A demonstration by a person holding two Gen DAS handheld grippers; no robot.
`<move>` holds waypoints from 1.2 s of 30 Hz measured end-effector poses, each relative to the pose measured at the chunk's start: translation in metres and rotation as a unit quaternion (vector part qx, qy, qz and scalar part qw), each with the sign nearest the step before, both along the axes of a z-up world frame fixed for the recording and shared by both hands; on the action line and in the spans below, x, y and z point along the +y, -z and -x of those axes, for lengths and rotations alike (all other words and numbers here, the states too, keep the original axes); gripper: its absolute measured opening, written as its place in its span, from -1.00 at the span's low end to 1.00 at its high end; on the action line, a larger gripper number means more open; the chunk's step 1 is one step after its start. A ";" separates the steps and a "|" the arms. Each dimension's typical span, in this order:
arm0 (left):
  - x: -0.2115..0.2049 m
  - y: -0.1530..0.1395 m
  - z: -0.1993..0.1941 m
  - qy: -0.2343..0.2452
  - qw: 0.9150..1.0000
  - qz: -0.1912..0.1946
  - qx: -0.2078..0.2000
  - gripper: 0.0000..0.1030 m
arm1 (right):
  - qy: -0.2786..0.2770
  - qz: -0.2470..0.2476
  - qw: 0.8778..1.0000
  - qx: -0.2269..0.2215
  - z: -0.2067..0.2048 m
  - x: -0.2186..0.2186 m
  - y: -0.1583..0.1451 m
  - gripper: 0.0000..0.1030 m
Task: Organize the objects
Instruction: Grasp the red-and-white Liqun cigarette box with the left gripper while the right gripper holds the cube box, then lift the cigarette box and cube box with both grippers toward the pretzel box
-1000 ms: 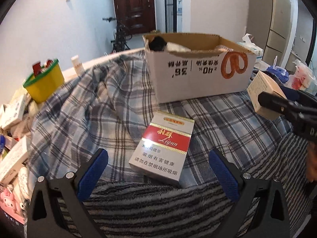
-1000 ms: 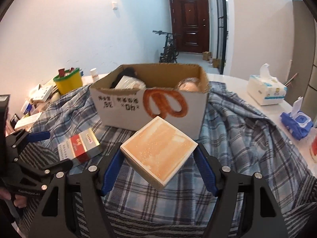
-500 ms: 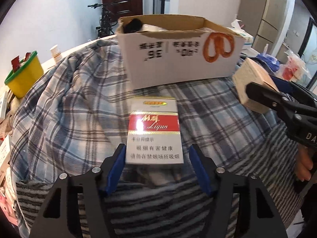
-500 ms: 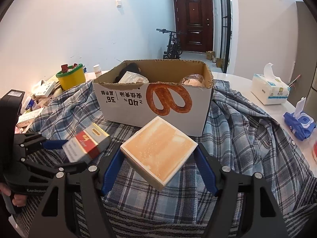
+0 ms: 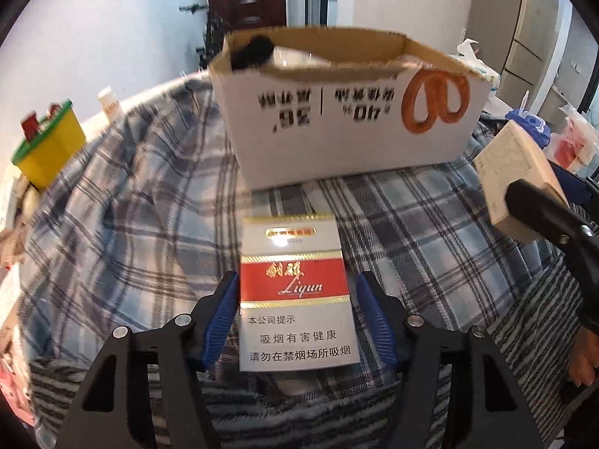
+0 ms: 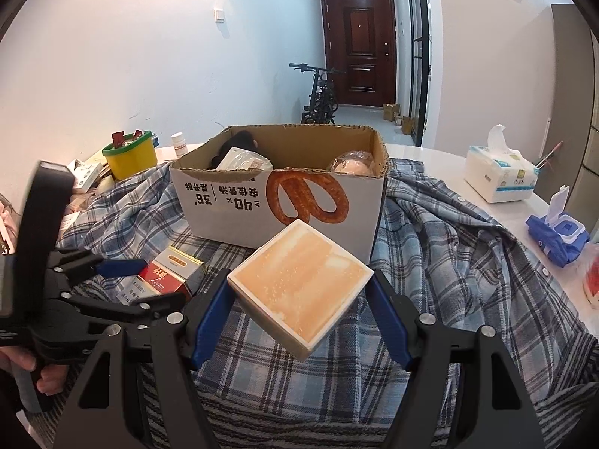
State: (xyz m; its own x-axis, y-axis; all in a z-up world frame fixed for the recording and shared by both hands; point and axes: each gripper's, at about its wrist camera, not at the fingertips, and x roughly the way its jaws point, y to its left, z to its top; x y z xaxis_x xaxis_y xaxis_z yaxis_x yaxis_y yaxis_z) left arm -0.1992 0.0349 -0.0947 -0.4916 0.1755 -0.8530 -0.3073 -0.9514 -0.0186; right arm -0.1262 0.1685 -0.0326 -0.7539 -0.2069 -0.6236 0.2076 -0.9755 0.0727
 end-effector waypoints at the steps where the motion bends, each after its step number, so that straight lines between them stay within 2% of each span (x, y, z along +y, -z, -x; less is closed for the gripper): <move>1: -0.003 0.002 0.003 -0.002 1.000 -0.009 -0.009 0.29 | -0.002 0.003 1.000 -0.001 0.000 0.000 0.000 0.36; 2: -0.006 0.002 0.005 -0.007 1.000 -0.014 -0.013 0.29 | -0.004 0.006 1.000 -0.002 0.000 0.000 0.000 0.36; 4: -0.009 0.003 0.006 -0.014 1.000 -0.020 -0.017 0.15 | -0.007 0.008 1.000 -0.004 0.000 0.000 0.000 0.36; 8: -0.009 0.000 0.001 -0.002 1.000 -0.030 -0.005 0.15 | -0.007 0.003 1.000 -0.001 -0.001 -0.002 0.000 0.37; 11: -0.011 -0.011 -0.010 0.003 0.999 -0.041 0.034 0.15 | -0.003 0.005 1.000 0.000 0.000 0.000 -0.001 0.37; 14: -0.015 -0.026 -0.026 -0.011 0.995 -0.037 0.091 0.15 | 0.003 0.010 1.000 0.006 -0.002 0.002 -0.003 0.37; 18: -0.020 -0.046 -0.048 -0.041 0.986 -0.037 0.159 0.15 | 0.001 0.010 1.000 0.018 -0.005 0.001 -0.006 0.37; 21: -0.017 -0.063 -0.062 -0.036 0.979 -0.078 0.185 0.15 | -0.002 0.002 1.000 0.025 -0.007 -0.002 -0.007 0.37; 24: -0.007 -0.070 -0.068 -0.020 0.975 -0.079 0.208 0.15 | -0.002 -0.004 1.000 0.026 -0.007 -0.004 -0.006 0.37; 27: -0.002 -0.058 -0.065 -0.028 0.975 -0.056 0.212 0.15 | 0.001 -0.006 1.000 0.024 -0.006 -0.003 -0.005 0.37; 30: -0.007 -0.054 -0.059 -0.039 0.978 -0.072 0.192 0.15 | 0.003 -0.005 1.000 0.022 -0.006 -0.001 -0.004 0.37; 33: -0.013 -0.055 -0.062 -0.047 0.975 -0.084 0.200 0.15 | 0.001 -0.002 1.000 0.020 -0.006 0.000 -0.004 0.37; 36: -0.010 -0.056 -0.065 -0.046 0.974 -0.076 0.210 0.15 | 0.000 -0.002 1.000 0.021 -0.007 -0.001 -0.005 0.37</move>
State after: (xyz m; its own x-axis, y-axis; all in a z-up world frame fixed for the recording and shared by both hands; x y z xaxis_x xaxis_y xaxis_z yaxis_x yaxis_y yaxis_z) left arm -0.1338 0.0246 -0.0390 -0.8107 0.2230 -0.5413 -0.2322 -0.9713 -0.0524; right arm -0.1197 0.1679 -0.0277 -0.7800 -0.2042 -0.5916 0.2097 -0.9759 0.0603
